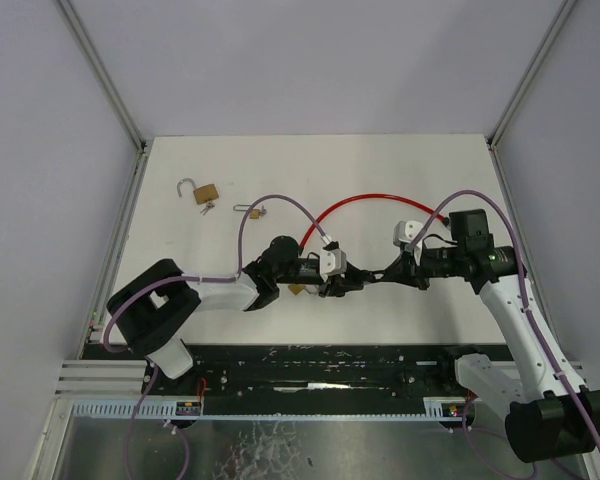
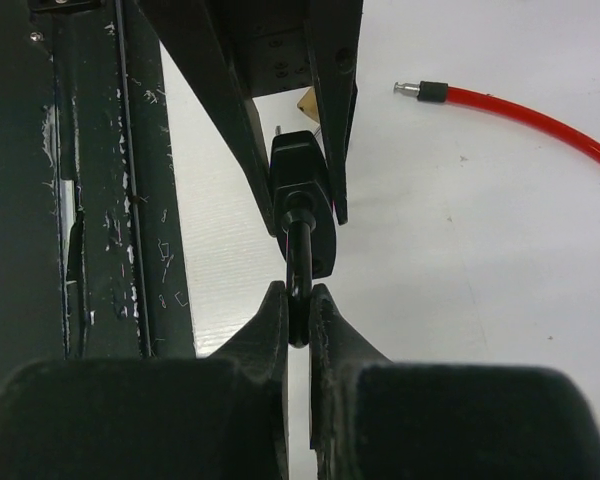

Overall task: Lock with the key
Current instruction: Lock the lock.

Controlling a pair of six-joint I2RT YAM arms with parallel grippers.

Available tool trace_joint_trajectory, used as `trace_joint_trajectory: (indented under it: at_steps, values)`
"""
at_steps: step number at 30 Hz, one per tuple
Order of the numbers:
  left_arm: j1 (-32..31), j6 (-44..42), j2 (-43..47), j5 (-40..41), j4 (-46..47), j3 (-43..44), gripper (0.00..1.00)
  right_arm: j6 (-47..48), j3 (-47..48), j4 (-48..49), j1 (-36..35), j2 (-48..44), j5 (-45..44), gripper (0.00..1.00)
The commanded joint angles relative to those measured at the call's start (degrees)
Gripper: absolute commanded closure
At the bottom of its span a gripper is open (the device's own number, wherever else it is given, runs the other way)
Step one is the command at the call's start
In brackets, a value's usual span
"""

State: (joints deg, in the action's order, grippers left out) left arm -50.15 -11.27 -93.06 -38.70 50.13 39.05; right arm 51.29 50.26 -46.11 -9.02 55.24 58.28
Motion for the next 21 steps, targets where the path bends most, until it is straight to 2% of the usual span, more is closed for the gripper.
trace_joint_trajectory:
  at_steps: [1,11,16,21]
  values:
    - [-0.75,-0.57,2.48,-0.01,11.18,1.63,1.0,-2.24,-1.46,3.04,-2.38,0.16,0.79,1.0]
    - [-0.46,1.28,0.32,-14.63,10.14,4.0,1.0,8.5,-5.31,3.34,-4.62,-0.69,-0.87,1.0]
    - [-0.47,0.73,-0.04,-12.0,9.26,4.57,1.0,12.41,-5.68,1.59,-6.43,0.57,-0.71,1.0]
    - [-0.98,-2.49,-0.77,-7.38,6.92,5.55,1.0,10.01,-4.85,2.66,-8.88,3.3,-2.29,1.0]
